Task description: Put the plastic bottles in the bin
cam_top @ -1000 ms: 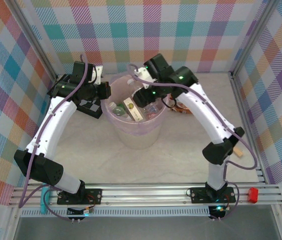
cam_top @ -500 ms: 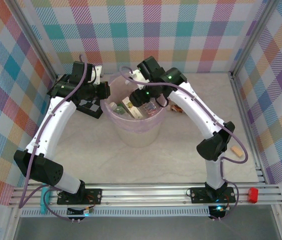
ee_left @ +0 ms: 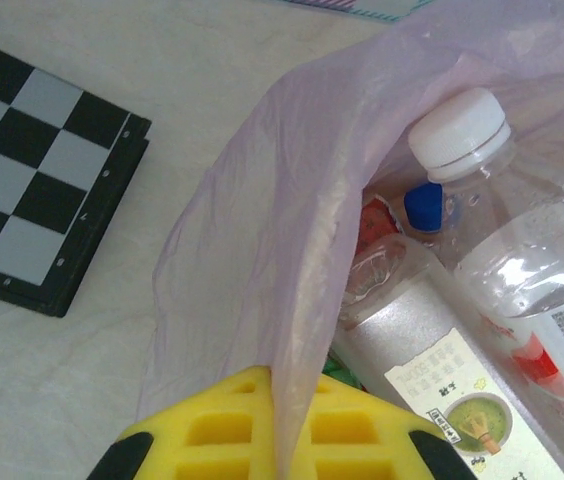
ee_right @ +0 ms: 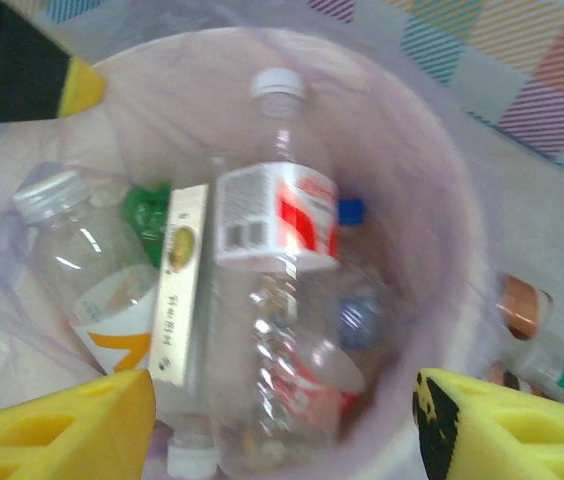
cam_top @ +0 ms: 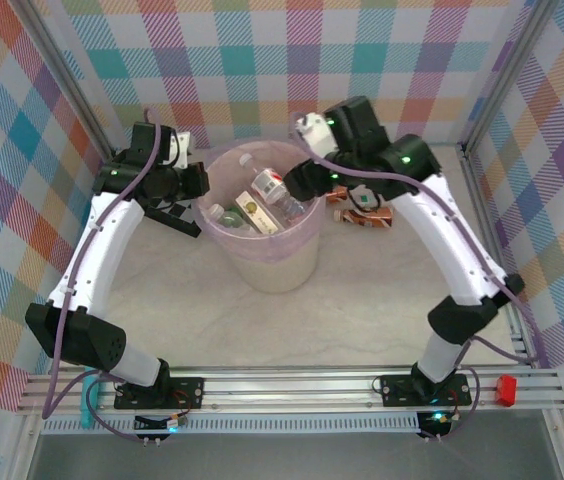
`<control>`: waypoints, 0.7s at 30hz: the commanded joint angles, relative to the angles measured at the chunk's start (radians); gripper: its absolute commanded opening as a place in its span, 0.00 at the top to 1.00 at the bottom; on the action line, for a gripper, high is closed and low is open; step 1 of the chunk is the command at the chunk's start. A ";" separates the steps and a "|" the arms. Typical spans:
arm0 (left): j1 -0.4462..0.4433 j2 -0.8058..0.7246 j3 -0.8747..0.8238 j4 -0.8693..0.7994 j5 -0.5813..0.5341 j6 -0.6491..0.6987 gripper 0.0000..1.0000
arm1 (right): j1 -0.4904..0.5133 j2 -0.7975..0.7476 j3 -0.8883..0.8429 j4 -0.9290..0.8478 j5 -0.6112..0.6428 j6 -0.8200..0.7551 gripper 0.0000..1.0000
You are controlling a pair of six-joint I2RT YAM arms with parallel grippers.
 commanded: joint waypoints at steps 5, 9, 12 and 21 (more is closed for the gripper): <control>0.088 -0.036 0.075 -0.137 0.040 0.006 1.00 | -0.139 -0.062 -0.203 0.108 -0.035 0.145 0.29; 0.130 -0.045 0.092 -0.168 0.052 0.021 1.00 | -0.160 -0.031 -0.271 0.158 0.030 0.248 0.26; 0.152 -0.054 0.091 -0.178 0.054 0.027 1.00 | -0.160 0.019 -0.277 0.175 0.122 0.370 0.21; 0.176 -0.071 0.046 -0.157 0.076 0.019 1.00 | -0.157 0.161 -0.373 0.349 0.287 0.824 0.18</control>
